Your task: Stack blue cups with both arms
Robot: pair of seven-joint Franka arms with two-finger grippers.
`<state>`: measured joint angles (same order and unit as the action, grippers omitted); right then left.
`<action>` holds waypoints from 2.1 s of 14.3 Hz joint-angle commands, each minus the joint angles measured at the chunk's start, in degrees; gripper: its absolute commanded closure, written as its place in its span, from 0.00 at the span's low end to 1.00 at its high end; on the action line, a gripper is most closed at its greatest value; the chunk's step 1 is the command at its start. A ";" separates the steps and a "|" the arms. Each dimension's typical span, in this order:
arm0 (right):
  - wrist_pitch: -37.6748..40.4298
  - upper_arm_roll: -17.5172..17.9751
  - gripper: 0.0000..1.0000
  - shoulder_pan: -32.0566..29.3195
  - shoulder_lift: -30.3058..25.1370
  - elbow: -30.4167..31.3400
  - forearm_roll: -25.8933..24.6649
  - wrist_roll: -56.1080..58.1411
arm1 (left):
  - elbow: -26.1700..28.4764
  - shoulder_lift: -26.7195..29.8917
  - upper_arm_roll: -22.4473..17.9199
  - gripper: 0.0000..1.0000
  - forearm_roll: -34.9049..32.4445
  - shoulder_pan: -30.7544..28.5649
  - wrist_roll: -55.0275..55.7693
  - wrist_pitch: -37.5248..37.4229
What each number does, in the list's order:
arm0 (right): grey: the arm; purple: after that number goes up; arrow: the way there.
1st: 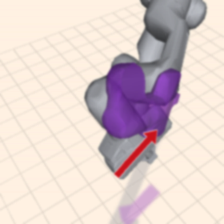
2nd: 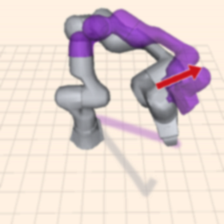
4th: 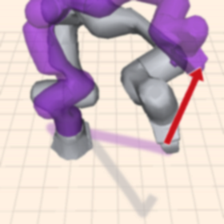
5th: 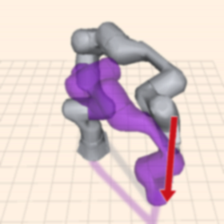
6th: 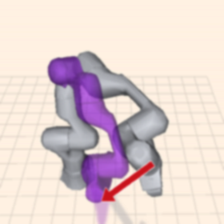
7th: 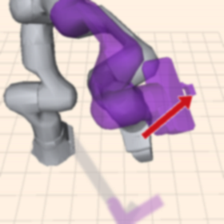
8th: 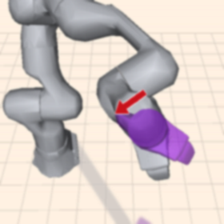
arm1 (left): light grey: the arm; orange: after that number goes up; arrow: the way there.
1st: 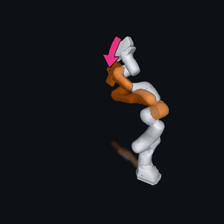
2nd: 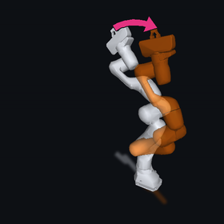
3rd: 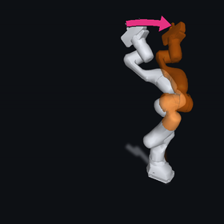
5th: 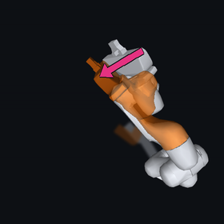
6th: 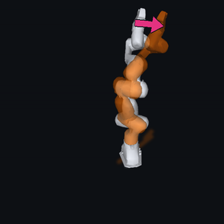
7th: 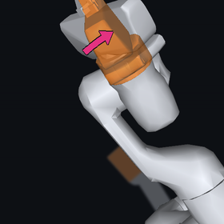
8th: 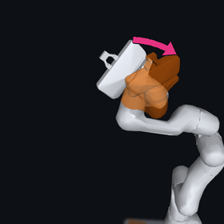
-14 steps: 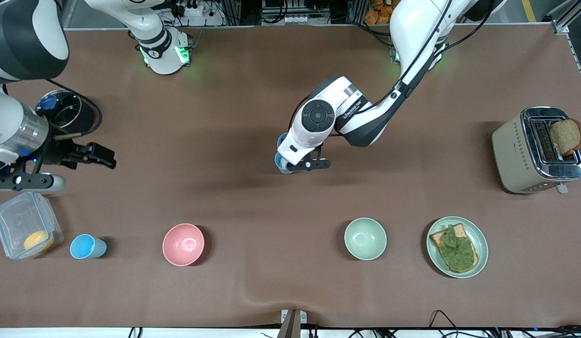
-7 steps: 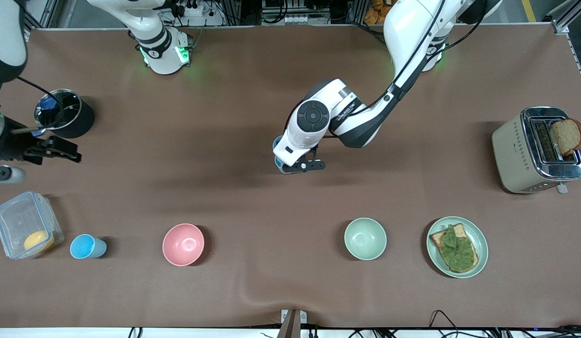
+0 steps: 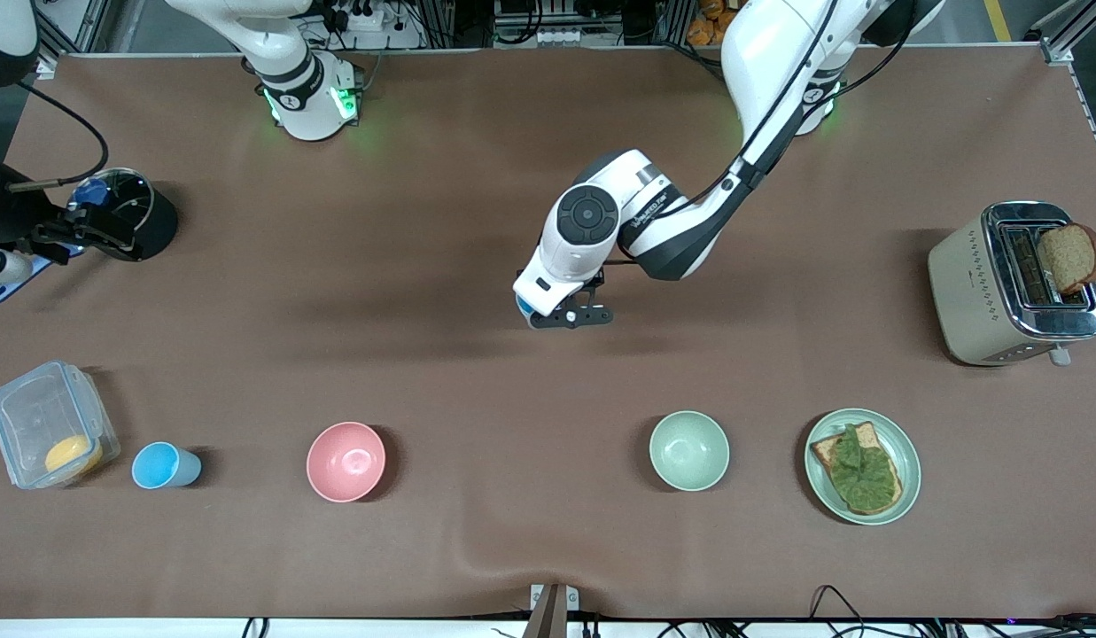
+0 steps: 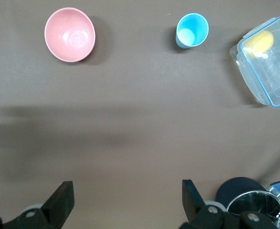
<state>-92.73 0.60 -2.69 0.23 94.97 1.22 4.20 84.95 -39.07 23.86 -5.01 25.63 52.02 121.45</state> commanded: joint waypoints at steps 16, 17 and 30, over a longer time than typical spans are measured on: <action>-0.08 1.95 0.00 -1.62 -0.14 -0.05 -1.39 0.20 | 0.20 25.52 -11.90 0.00 -3.61 -19.02 -29.48 -21.33; 0.00 1.95 0.00 -1.62 -0.14 -0.05 -1.39 0.20 | 0.56 27.19 -11.91 0.00 -2.21 -21.13 -31.00 -23.87; 0.09 1.95 0.00 -1.62 -0.14 -0.05 -1.31 0.20 | 6.02 41.98 -25.09 0.00 4.57 -19.75 -46.57 -34.35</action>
<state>-92.79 1.36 -2.90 0.30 95.07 0.61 4.19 91.99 3.87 -1.10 -0.82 4.98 5.67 87.51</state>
